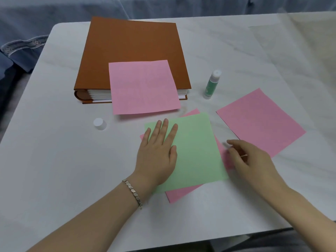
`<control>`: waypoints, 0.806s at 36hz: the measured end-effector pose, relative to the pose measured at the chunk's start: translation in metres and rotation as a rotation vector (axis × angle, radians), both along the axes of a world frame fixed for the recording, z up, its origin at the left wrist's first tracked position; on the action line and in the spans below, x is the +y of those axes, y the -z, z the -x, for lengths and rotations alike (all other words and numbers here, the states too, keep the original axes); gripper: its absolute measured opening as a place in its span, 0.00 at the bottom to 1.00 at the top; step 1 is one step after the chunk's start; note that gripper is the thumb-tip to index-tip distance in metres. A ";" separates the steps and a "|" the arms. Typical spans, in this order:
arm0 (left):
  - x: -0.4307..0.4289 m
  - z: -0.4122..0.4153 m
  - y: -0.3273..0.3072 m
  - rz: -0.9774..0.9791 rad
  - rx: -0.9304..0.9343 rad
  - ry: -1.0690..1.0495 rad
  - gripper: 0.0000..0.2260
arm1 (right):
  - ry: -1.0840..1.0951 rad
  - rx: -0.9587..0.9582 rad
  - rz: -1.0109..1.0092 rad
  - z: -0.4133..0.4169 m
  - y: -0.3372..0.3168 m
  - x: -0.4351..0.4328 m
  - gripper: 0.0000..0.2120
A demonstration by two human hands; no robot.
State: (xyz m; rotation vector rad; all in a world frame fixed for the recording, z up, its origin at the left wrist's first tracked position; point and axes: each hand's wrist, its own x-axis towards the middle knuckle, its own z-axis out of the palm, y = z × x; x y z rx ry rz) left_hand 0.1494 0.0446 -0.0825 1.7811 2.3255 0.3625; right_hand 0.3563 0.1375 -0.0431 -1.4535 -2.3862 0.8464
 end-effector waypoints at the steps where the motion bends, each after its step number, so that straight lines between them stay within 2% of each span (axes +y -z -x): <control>1: 0.000 0.000 0.000 -0.002 -0.003 0.001 0.29 | 0.035 0.018 0.052 0.001 -0.002 0.004 0.13; 3: 0.000 0.000 0.002 -0.015 -0.014 0.001 0.26 | 0.077 0.035 0.081 0.005 -0.005 0.010 0.12; 8: 0.000 0.000 0.005 -0.050 0.026 -0.006 0.23 | 0.099 0.090 -0.039 0.012 -0.019 0.018 0.13; 13: 0.000 0.000 0.004 -0.053 0.030 -0.023 0.24 | 0.098 0.068 0.197 0.017 -0.015 0.017 0.10; 16: 0.000 -0.001 0.004 -0.056 0.029 -0.025 0.24 | 0.105 0.060 0.240 0.021 -0.013 0.013 0.12; 21: 0.001 -0.001 0.002 -0.024 0.011 -0.016 0.23 | 0.211 0.205 0.380 0.030 -0.014 0.011 0.14; 25: -0.001 0.000 0.000 -0.024 -0.043 -0.017 0.24 | 0.207 0.276 0.577 0.034 -0.015 0.009 0.07; 29: -0.003 -0.001 -0.004 -0.165 -0.102 0.014 0.19 | 0.143 0.380 0.537 0.036 -0.019 0.001 0.05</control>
